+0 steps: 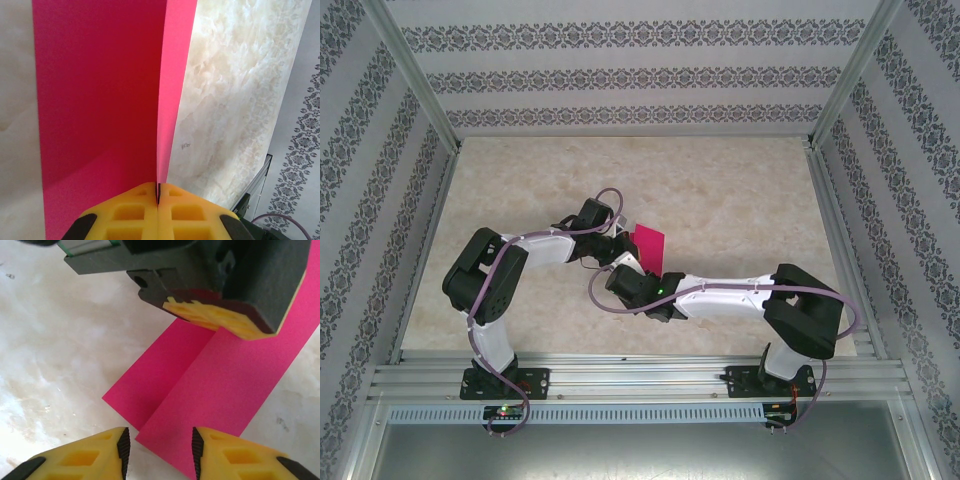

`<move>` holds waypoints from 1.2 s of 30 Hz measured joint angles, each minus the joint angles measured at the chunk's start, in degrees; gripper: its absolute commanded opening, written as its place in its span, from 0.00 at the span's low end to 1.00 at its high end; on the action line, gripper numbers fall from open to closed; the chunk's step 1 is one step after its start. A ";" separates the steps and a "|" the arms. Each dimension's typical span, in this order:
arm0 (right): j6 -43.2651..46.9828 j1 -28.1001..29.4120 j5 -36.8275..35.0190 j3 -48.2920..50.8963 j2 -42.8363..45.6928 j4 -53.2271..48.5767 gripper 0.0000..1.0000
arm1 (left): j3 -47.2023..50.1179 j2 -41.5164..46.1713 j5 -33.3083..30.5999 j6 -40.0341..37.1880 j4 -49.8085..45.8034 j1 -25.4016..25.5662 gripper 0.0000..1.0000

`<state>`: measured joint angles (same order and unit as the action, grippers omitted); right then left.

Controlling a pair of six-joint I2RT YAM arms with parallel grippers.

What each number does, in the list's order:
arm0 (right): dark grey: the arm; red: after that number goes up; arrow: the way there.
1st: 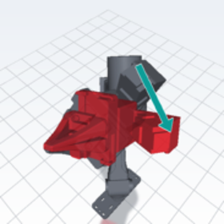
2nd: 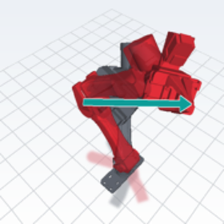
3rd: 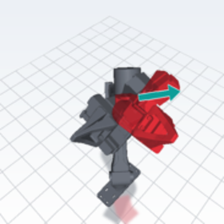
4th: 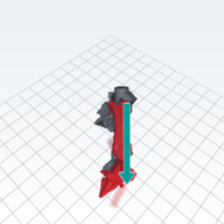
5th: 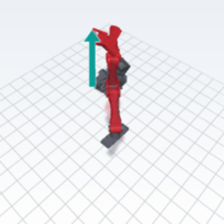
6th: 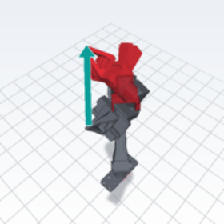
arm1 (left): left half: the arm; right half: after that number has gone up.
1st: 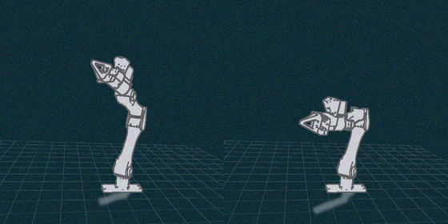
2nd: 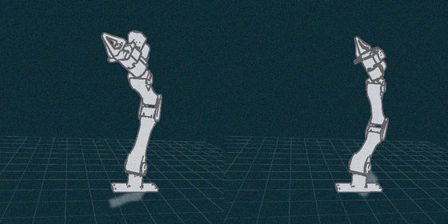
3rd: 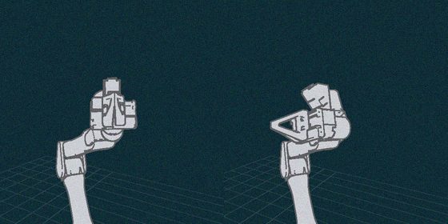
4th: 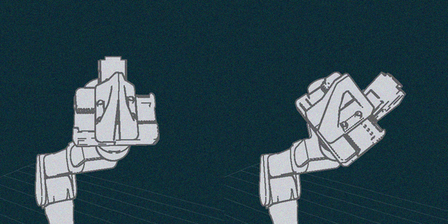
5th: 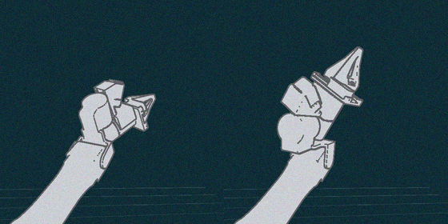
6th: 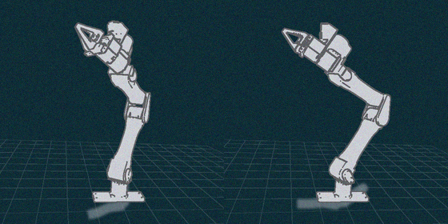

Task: Fold a paper plane with a square sheet of paper (pick it up from the middle)
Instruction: Fold the triangle a second time at the center of the table.

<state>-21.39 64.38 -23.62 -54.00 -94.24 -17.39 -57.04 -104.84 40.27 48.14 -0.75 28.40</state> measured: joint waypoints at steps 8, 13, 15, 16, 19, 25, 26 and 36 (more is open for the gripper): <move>-1.22 -0.15 -0.81 1.27 1.79 1.11 0.01 | -0.33 0.00 0.00 -0.17 -0.63 0.00 0.11; -2.27 -2.12 1.03 4.02 4.70 3.63 0.00 | -0.59 0.17 -0.28 -0.63 -1.42 0.00 0.34; -2.67 -3.04 2.19 5.46 5.73 4.76 0.00 | -0.61 0.74 -1.20 -1.11 -2.29 0.00 0.45; -2.89 -3.61 3.21 6.29 6.19 5.75 0.00 | -0.61 1.31 -1.99 -1.27 -3.06 0.00 0.46; -4.37 -6.14 8.92 9.64 7.80 10.60 0.00 | -0.59 5.03 -7.50 -1.60 -6.88 0.00 0.58; -9.35 -12.61 22.49 14.71 9.68 20.87 0.00 | 1.03 15.89 -21.66 -1.90 -14.25 -0.02 0.50; -10.34 -13.64 24.85 15.23 9.68 22.97 0.00 | 2.54 17.68 -22.58 -1.88 -14.19 -0.02 0.47; -16.02 -18.08 35.47 18.10 9.68 32.54 0.00 | 11.52 19.15 -19.04 -0.52 -11.61 2.10 0.20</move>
<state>-37.41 46.30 11.86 -35.90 -84.55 15.16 -45.52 -85.69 21.23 47.62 -12.36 30.50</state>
